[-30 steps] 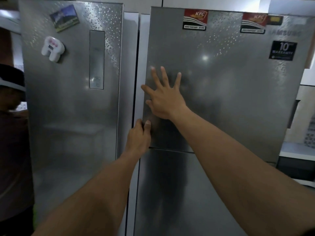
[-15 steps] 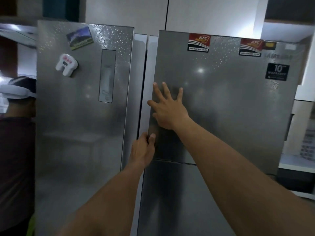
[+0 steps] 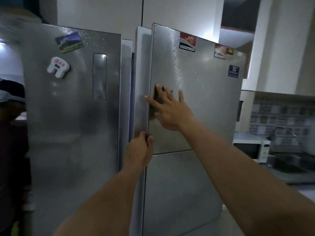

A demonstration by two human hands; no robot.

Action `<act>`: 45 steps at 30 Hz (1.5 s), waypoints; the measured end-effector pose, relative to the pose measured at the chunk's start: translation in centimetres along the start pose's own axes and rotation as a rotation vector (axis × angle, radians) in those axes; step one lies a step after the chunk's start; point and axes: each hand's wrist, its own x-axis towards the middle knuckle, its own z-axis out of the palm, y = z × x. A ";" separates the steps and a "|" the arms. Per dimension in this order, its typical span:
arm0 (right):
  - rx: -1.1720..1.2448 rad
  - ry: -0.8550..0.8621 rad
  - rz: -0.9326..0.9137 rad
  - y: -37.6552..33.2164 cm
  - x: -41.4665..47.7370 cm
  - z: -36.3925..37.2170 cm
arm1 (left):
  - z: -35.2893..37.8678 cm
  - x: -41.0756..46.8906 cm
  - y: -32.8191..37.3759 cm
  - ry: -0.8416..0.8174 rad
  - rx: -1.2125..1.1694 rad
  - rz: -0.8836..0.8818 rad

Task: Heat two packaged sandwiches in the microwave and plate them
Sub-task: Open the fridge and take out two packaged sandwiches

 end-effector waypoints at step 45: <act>0.285 0.076 0.633 5.6 -29.0 -15.4 | -4.5 -14.5 18.6 0.172 -0.111 0.621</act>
